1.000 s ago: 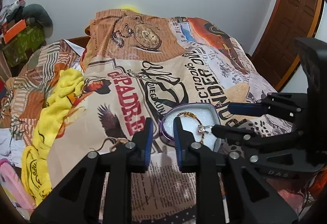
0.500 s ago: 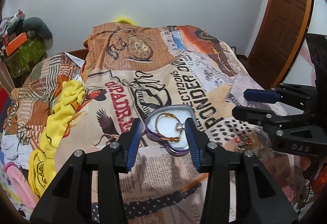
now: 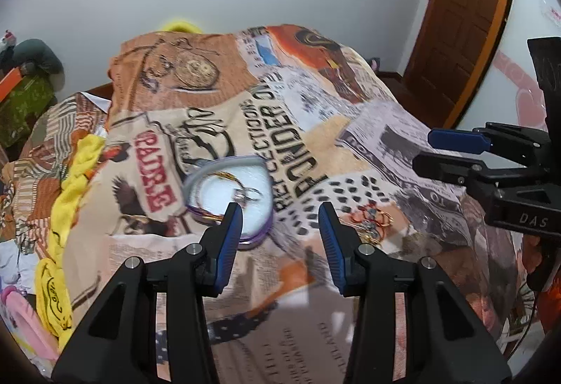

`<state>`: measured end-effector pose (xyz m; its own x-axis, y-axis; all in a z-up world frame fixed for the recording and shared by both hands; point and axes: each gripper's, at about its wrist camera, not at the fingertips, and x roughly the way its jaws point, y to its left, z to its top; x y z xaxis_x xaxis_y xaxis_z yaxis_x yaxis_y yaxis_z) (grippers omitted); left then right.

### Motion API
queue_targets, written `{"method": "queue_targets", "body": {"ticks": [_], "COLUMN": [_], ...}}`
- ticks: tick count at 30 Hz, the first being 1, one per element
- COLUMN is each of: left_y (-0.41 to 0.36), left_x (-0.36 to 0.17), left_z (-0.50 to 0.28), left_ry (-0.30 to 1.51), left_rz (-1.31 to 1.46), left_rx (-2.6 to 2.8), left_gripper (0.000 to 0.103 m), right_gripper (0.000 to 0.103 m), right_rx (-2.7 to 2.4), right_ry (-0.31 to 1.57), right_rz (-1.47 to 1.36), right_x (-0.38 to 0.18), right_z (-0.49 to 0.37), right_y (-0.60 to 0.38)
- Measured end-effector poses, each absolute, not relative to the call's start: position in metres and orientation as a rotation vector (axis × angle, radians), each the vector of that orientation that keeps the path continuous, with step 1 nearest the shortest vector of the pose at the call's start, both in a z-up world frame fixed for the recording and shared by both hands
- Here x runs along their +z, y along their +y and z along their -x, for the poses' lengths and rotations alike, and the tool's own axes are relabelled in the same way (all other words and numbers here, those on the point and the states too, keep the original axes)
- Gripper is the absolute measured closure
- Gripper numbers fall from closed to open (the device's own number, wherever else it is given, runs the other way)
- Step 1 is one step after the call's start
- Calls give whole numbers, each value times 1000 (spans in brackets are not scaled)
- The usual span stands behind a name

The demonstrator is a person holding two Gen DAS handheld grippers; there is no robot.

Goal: Organize jewelry
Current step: 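Move both tools back from the tin to the jewelry pile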

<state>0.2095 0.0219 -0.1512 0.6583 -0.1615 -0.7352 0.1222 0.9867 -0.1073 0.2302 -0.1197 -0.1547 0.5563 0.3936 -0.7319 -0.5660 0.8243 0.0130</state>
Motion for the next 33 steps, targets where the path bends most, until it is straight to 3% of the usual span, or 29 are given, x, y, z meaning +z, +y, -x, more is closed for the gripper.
{"method": "queue_targets", "body": {"ticks": [11, 23, 25, 27, 33], "left_y": [-8, -14, -17, -20, -27], "left_x": [-182, -194, -193, -192, -195], "left_z": [-220, -212, -209, -206, -202], "left_ry": [922, 953, 945, 941, 955], "left_rz": [38, 34, 11, -4, -16], "left_rx": [-212, -238, -235, -241, -265], "left_gripper": [59, 59, 59, 59, 59], "right_gripper": [62, 62, 64, 74, 89], "right_rx": [531, 652, 648, 667, 690], "right_ry": [870, 895, 892, 914, 919], "right_rz": [191, 226, 238, 236, 259], "right_x": [-185, -213, -216, -221, -226], "right_z": [-232, -225, -226, -230, -228], "right_y": [-160, -140, -136, -134, -125]}}
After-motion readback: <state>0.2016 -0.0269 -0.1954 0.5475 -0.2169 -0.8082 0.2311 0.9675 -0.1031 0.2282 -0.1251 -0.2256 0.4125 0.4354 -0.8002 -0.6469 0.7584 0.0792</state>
